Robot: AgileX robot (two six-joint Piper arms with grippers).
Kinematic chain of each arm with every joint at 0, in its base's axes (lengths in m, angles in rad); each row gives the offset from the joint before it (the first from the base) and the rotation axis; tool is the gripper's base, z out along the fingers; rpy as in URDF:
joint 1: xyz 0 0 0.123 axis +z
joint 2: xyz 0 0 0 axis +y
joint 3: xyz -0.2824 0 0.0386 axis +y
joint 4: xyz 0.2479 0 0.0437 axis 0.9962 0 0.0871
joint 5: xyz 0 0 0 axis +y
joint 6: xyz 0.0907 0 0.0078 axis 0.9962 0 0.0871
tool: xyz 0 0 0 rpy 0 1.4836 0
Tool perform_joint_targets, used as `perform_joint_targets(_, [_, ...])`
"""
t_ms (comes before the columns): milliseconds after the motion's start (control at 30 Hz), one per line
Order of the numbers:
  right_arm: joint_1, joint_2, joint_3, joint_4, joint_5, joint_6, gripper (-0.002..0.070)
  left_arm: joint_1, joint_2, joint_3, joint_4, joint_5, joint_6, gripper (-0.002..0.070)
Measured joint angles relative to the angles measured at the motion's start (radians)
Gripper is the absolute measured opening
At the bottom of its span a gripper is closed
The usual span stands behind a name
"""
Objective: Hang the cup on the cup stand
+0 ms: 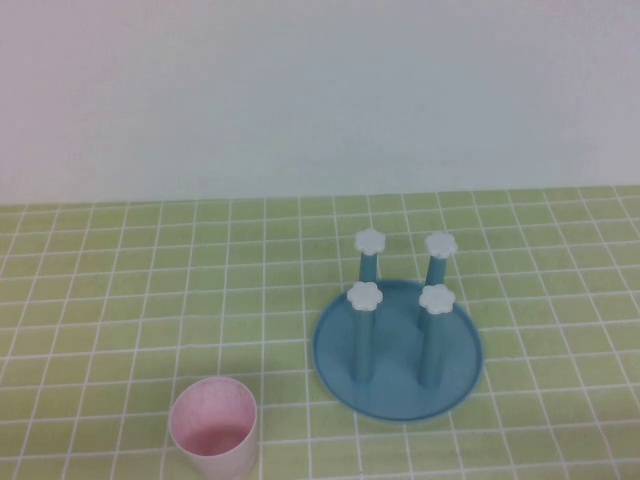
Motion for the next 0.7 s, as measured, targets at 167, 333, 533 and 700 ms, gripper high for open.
perform_joint_targets(167, [0.000, 0.000, 0.004, -0.004, -0.186, 0.000, -0.0001, 0.000, 0.000, 0.000, 0.002, -0.169, 0.011, 0.0000])
perform_joint_targets(333, [0.000, 0.000, 0.004, -0.008, -0.407, 0.000, -0.0001, 0.000, 0.000, 0.000, 0.002, -0.260, -0.007, 0.0000])
perform_joint_targets(533, [0.000, 0.000, 0.004, -0.015, -0.536, 0.000, -0.0001, 0.000, 0.000, 0.000, -0.005, -0.291, -0.007, 0.0000])
perform_joint_targets(700, [0.000, 0.000, 0.004, -0.015, -0.608, 0.011, -0.0001, 0.000, 0.000, -0.004, -0.103, -0.424, -0.067, 0.0000])
